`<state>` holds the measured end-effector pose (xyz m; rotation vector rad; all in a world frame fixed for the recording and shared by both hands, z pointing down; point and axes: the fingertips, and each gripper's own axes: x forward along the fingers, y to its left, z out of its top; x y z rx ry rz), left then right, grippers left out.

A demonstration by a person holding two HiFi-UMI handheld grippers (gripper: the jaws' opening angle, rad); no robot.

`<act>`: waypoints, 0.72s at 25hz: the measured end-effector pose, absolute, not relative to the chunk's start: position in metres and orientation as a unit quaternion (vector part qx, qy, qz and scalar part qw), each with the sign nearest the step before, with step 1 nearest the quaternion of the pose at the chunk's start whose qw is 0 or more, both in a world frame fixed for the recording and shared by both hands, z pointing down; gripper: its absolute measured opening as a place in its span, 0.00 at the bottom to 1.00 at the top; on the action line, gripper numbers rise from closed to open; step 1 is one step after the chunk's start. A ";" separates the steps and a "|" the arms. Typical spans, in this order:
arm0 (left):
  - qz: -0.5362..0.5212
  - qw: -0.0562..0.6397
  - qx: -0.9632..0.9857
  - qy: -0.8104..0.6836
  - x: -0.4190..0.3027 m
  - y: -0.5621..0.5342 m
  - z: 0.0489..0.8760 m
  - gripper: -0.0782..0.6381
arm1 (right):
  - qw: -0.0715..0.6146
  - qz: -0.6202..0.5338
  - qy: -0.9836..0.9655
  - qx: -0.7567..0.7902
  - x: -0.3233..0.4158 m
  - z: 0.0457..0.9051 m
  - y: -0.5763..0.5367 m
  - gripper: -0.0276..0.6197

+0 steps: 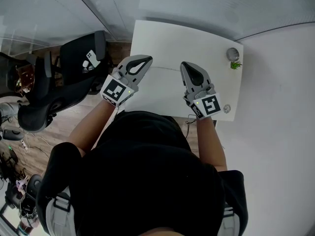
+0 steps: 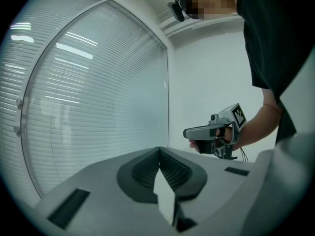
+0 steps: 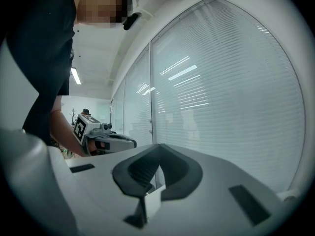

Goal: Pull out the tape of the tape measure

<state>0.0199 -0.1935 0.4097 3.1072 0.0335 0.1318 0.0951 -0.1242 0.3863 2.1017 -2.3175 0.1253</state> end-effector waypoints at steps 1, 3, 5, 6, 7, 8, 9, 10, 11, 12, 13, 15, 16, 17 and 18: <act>0.042 0.016 0.999 0.011 0.020 -0.193 0.409 0.12 | 0.005 0.040 -0.739 0.673 0.096 0.386 -0.124 0.04; 0.040 0.016 0.999 0.009 0.021 -0.193 0.407 0.12 | 0.003 0.040 -0.734 0.678 0.099 0.385 -0.123 0.04; 0.038 0.013 0.999 0.007 0.021 -0.194 0.405 0.12 | 0.003 0.039 -0.730 0.683 0.102 0.385 -0.123 0.04; 0.038 0.013 0.999 0.006 0.022 -0.195 0.405 0.12 | 0.002 0.038 -0.728 0.685 0.104 0.385 -0.122 0.04; 0.037 0.014 0.999 0.005 0.022 -0.196 0.404 0.12 | 0.003 0.037 -0.726 0.686 0.106 0.385 -0.122 0.04; 0.036 0.015 0.999 0.004 0.022 -0.196 0.404 0.12 | 0.003 0.037 -0.725 0.688 0.107 0.385 -0.122 0.04; 0.036 0.015 0.999 0.003 0.023 -0.197 0.404 0.12 | 0.004 0.036 -0.724 0.689 0.109 0.385 -0.122 0.04; 0.036 0.014 0.999 0.003 0.023 -0.198 0.403 0.12 | 0.004 0.036 -0.722 0.690 0.111 0.384 -0.122 0.04; 0.036 0.013 0.999 0.002 0.023 -0.198 0.402 0.12 | 0.004 0.035 -0.721 0.692 0.112 0.384 -0.122 0.04; 0.035 0.011 0.999 0.000 0.023 -0.199 0.402 0.12 | 0.005 0.035 -0.720 0.693 0.114 0.384 -0.122 0.04; 0.035 0.009 0.999 -0.002 0.023 -0.200 0.401 0.12 | 0.005 0.035 -0.718 0.695 0.115 0.384 -0.122 0.04; 0.034 0.007 0.999 -0.005 0.023 -0.203 0.400 0.12 | 0.006 0.034 -0.716 0.697 0.118 0.383 -0.123 0.04; 0.034 0.006 0.999 -0.007 0.023 -0.205 0.400 0.12 | 0.007 0.033 -0.716 0.698 0.119 0.383 -0.123 0.04; 0.034 0.007 0.999 -0.008 0.023 -0.206 0.400 0.12 | 0.008 0.032 -0.715 0.698 0.121 0.382 -0.123 0.04; 0.034 0.009 0.999 -0.009 0.023 -0.208 0.399 0.12 | 0.009 0.032 -0.715 0.698 0.122 0.381 -0.123 0.04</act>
